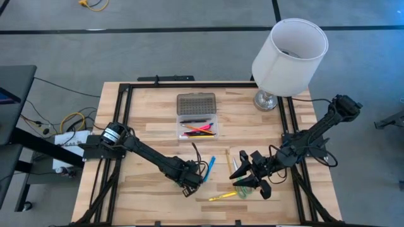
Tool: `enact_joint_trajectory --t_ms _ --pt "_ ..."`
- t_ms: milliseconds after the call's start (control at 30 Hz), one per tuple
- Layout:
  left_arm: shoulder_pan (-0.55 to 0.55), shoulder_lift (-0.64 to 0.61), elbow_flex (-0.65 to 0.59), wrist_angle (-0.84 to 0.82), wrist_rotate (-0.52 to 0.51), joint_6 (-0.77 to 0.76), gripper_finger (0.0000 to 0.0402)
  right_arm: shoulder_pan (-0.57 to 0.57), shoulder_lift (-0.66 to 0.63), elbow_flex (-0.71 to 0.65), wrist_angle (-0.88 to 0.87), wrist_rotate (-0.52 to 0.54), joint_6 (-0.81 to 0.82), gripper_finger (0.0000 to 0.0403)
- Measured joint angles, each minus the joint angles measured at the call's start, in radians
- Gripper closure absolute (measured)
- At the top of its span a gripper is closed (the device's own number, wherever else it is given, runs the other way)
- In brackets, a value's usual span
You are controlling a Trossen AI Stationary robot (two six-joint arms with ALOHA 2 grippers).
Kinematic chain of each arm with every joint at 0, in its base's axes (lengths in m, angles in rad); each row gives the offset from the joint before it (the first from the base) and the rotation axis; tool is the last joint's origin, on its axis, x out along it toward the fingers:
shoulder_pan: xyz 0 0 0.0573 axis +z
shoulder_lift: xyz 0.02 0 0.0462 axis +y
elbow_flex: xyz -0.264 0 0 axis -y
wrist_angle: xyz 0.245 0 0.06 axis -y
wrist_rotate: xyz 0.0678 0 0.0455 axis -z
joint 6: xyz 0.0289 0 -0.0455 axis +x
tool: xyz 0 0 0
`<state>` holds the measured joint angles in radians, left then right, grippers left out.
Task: Pick & place school supplies into a supply box
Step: Put the green transparent pen into the supply box
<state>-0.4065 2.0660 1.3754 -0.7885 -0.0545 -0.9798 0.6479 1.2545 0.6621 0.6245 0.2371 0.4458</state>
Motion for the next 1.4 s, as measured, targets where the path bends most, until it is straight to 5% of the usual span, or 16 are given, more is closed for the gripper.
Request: enact_joint_trajectory --t_ms 900,1400 --pt "0.023 0.011 0.231 -0.244 -0.089 0.118 0.0386 0.000 0.000 0.000 -0.034 0.000 0.026 0.0283" --pt "0.128 0.008 0.367 -0.343 -0.150 0.336 0.0385 0.000 0.000 0.000 -0.042 0.000 0.026 0.0283"
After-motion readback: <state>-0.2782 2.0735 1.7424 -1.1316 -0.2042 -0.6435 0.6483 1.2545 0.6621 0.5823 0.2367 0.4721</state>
